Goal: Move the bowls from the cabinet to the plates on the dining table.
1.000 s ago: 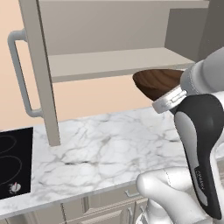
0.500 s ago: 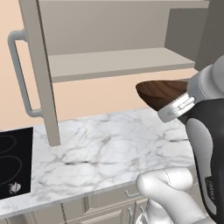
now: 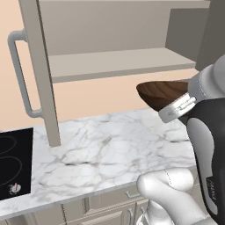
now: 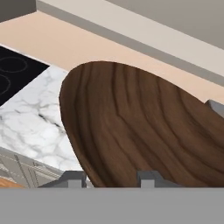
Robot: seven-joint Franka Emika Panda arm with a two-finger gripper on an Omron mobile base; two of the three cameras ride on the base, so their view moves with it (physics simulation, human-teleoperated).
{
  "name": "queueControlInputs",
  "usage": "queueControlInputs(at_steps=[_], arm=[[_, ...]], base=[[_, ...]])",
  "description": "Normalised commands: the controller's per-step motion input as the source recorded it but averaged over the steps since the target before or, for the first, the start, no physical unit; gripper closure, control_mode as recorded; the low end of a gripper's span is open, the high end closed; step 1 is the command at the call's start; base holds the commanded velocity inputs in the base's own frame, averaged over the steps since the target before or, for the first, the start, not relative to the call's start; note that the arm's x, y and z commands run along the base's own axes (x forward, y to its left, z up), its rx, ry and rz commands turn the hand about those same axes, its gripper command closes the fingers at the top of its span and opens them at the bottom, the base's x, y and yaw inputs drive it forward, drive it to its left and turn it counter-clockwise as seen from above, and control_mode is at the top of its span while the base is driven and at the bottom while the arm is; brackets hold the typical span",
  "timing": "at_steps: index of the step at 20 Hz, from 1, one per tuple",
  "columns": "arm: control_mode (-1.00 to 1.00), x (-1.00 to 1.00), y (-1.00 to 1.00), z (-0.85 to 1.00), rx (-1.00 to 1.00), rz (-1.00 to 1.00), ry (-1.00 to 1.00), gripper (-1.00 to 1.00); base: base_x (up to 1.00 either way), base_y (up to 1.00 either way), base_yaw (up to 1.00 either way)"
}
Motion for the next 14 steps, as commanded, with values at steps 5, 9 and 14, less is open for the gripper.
queueControlInputs(at_steps=[5, 9, 14], arm=[[1.00, 0.00, 0.00, 0.00, 0.00, 0.00, 0.00, 1.00], [1.00, 0.00, 0.00, 0.00, 0.00, 0.00, 0.00, 1.00], [1.00, 0.00, 0.00, 0.00, 0.00, 0.00, 0.00, 1.00]], base=[[-0.04, 0.00, 0.00], [-0.46, 0.10, 0.00], [-0.81, 0.07, 0.00]])
